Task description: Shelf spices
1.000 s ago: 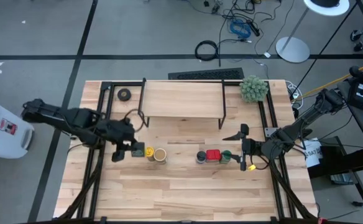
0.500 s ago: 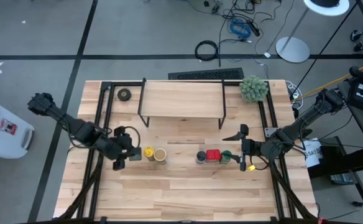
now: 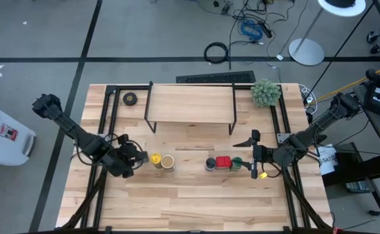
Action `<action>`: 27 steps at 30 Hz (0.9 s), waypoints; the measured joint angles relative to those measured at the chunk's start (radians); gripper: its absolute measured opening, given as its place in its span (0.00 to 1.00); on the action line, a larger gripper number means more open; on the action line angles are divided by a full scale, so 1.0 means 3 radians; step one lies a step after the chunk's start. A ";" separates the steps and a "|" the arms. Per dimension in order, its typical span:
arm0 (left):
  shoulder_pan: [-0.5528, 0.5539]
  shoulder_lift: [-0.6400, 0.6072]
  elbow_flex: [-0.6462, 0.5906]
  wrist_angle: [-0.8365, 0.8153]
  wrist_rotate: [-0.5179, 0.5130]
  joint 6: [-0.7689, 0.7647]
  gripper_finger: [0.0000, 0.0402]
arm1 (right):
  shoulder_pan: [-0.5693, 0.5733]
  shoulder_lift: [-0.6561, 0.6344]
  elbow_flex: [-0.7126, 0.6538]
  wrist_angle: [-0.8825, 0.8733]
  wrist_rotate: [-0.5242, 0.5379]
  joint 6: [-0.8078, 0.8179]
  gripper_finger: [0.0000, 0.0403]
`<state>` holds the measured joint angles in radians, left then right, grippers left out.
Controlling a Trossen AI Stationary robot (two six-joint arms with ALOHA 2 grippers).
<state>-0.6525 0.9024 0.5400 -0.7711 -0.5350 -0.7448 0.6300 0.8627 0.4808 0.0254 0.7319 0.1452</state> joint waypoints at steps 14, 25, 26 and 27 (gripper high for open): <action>0.0002 0.0001 -0.0296 0.0728 -0.0168 0.0342 0.38 | 0.0000 0.0000 0.0000 -0.0001 0.0000 0.0000 0.68; 0.0017 0.0001 -0.0445 0.0905 -0.0167 0.0409 0.38 | 0.0000 0.0000 0.0000 0.0000 0.0001 0.0000 0.68; 0.0017 0.0001 -0.0445 0.0919 -0.0167 0.0411 0.38 | 0.0000 0.0000 0.0000 0.0000 0.0001 0.0000 0.68; 0.0017 0.0001 -0.0445 0.0920 -0.0167 0.0409 0.38 | 0.0000 0.0000 0.0000 0.0000 0.0000 0.0000 0.68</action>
<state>-0.6476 0.9028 0.4065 -0.4950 -0.5850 -0.6220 0.6300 0.8627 0.4808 0.0254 0.7319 0.1452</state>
